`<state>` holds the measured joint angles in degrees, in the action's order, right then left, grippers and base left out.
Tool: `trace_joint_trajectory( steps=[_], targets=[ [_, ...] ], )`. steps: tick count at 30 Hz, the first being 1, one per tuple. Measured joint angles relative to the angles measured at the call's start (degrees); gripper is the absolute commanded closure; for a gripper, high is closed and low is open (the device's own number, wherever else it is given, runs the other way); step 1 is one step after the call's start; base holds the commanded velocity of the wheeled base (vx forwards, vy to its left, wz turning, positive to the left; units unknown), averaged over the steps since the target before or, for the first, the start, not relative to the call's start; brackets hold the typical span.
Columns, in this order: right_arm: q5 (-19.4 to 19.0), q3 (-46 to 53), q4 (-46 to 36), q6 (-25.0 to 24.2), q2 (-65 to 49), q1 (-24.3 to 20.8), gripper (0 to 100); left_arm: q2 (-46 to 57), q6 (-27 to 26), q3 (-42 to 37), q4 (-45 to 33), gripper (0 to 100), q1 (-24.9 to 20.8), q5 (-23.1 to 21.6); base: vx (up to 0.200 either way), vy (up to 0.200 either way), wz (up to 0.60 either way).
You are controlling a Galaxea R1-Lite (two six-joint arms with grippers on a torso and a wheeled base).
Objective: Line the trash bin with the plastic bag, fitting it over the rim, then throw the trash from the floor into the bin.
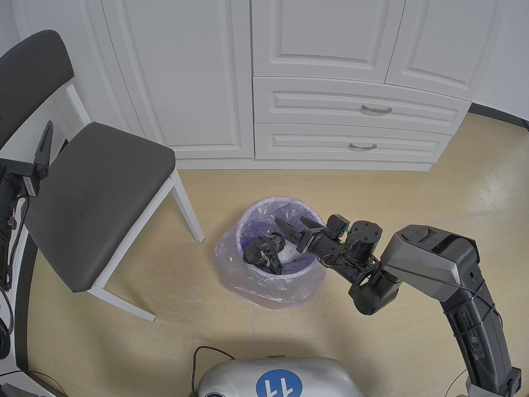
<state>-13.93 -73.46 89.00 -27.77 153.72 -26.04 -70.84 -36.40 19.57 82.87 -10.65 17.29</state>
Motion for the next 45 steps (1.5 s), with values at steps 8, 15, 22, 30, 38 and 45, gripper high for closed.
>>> trace_joint_trajectory(
  steps=[8, 15, 22, 30, 38, 45],
  targets=[
    [-0.3, 12.1, -0.7, 13.6, -10.1, 1.8, 0, -4.1, 2.1, 2.8, -4.1, 0, -1.3, 0.0, 0.0, 0.0, 0.0],
    [2.2, 22.2, -21.0, 23.8, -24.3, 5.7, 0, -8.1, 10.2, 6.8, -14.2, 0, 0.0, 0.0, 0.0, 0.0, 0.0],
    [9.8, 32.3, -36.5, 26.0, -40.3, 12.2, 0, -7.9, 30.7, 8.3, -23.9, 0, 2.0, -3.2, 0.0, 0.0, 0.0],
    [12.5, 44.7, -31.6, 25.3, -61.2, 17.4, 0, 0.5, 39.4, 7.4, -31.1, 0, 3.3, -8.1, 0.0, 0.0, 0.0],
    [13.0, 53.7, -29.5, 24.9, -84.1, 18.6, 0, 15.4, 42.0, 6.9, -42.0, 0, 3.9, -10.0, 0.0, 0.0, 0.0],
    [13.0, 58.4, -36.1, 24.8, -103.9, 18.6, 0, 27.5, 43.0, 6.5, -50.4, 0, 5.4, -10.9, 0.0, 0.0, 0.0]
  ],
)
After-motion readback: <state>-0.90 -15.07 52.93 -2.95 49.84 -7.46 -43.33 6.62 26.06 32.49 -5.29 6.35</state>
